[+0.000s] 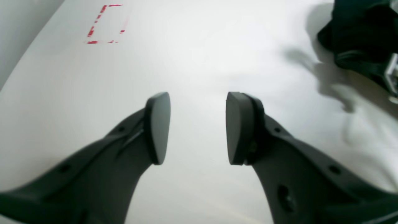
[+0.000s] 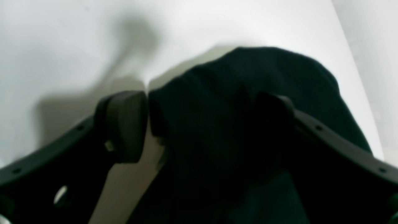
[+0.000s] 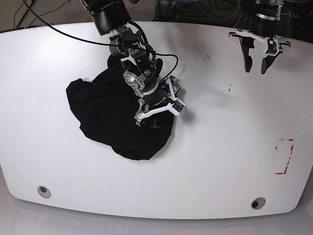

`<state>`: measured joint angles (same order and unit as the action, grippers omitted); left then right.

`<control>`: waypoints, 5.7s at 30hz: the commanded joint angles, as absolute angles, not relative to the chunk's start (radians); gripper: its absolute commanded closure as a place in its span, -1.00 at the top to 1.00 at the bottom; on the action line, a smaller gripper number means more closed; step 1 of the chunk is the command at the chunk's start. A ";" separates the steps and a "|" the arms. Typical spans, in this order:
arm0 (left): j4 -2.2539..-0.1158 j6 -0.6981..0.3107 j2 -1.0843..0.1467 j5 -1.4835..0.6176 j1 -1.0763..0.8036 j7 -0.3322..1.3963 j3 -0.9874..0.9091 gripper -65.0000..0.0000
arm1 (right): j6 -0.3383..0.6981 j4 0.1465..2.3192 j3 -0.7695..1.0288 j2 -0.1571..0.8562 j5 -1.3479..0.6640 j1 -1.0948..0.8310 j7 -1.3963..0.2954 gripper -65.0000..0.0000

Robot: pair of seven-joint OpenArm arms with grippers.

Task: Layout the t-shirt on the table in an organized manner, then fold the t-shirt properly
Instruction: 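Grasp the black t-shirt with the right gripper and lift it, then grasp another edge of the lifted shirt with the left gripper, then pull the left gripper away from the right gripper, stretching the shirt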

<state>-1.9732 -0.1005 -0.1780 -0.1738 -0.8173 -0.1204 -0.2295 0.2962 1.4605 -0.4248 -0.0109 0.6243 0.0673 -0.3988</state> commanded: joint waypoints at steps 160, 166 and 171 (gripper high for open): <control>-1.810 -0.094 -0.255 -0.180 -0.275 0.117 0.226 -1.00 | 0.288 1.989 -0.179 -0.128 0.618 0.398 -0.409 -1.00; -1.940 -0.150 -0.252 -0.206 -0.297 0.213 0.124 -1.00 | 0.288 1.985 -0.154 -0.128 0.618 0.398 -0.414 -1.00; -2.008 -0.196 -0.251 -0.309 -0.291 0.298 0.022 -1.00 | 0.288 1.986 -0.154 -0.128 0.618 0.403 -0.447 -0.99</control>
<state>-1.9697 -0.1883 -0.2497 -0.2680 -0.3012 0.3069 0.0525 0.3046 1.9678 -0.1539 -0.1246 0.6216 0.3702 -0.4629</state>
